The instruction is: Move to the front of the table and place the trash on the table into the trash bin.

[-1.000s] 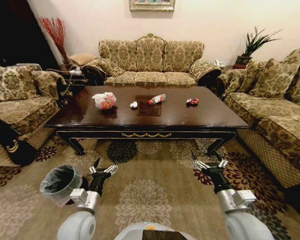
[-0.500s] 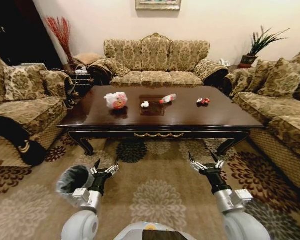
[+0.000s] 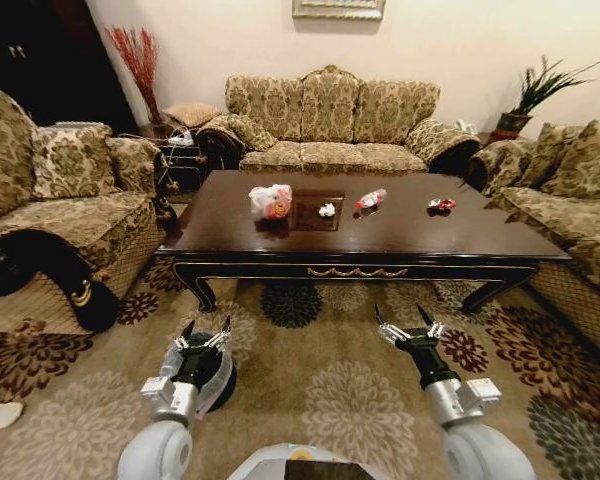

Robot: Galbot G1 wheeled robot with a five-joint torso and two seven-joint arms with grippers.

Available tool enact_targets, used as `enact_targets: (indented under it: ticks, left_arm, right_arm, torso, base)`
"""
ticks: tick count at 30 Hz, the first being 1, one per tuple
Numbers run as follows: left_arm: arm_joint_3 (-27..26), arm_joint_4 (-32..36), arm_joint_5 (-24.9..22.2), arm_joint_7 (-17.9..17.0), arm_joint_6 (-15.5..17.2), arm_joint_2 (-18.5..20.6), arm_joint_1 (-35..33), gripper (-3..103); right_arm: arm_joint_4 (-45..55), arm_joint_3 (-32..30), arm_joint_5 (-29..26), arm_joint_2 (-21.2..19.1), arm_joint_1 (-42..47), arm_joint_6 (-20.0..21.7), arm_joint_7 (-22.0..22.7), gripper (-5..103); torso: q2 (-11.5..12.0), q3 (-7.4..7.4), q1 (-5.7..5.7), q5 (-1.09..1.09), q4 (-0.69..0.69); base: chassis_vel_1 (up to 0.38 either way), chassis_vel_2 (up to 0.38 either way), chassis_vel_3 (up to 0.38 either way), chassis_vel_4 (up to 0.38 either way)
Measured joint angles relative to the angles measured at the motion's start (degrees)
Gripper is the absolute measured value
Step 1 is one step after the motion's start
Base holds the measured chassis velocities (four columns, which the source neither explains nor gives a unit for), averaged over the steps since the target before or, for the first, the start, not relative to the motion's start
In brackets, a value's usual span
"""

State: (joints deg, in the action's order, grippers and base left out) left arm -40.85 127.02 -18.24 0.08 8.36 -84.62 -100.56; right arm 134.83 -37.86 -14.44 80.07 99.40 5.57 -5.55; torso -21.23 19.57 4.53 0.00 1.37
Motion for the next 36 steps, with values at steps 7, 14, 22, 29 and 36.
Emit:
enact_targets:
  ticks: [7, 14, 22, 29, 36]
  left_arm:
    - [-9.2, -11.1, -1.4, -0.2, 3.3, 8.8, 1.3, 100]
    - [-10.7, -21.8, -4.7, 1.6, 7.2, 18.6, 5.1, 100]
    - [-6.4, -31.9, -6.3, 5.9, 11.0, 28.0, 11.3, 100]
    - [-3.7, -38.4, -3.6, 9.1, 13.9, 32.2, 14.5, 100]
    - [-3.6, -37.9, -5.1, 13.9, 17.9, 33.1, 14.2, 100]
  right_arm:
    - [-1.6, -0.9, -0.9, -1.7, -1.0, 0.2, 0.1, 100]
    - [-4.3, -0.4, -1.2, -1.3, -2.1, 0.1, -0.2, 100]
    - [-6.9, -0.2, -1.1, -1.1, -2.3, 0.1, -0.4, 100]
    - [-8.5, -0.6, -0.7, -0.6, -1.7, -0.2, -0.6, 100]
    - [-9.5, -0.7, 0.0, -0.2, -2.0, -0.2, -0.6, 100]
  torso:
    - [0.0, 0.0, 0.0, 0.0, 0.01]
    - [0.0, 0.0, 0.0, -0.02, -0.01]
    - [0.0, 0.0, 0.0, -0.04, -0.02]
    - [0.0, 0.01, 0.0, -0.02, 0.0]
    - [0.0, 0.0, 0.0, 0.02, 0.02]
  base:
    - [-0.046, -0.031, 0.028, 0.027]
    - [0.0, 0.0, 0.0, 0.0]
    - [0.0, 0.0, 0.0, 0.0]
    - [0.0, 0.0, 0.0, 0.0]
    - [0.0, 0.0, 0.0, 0.0]
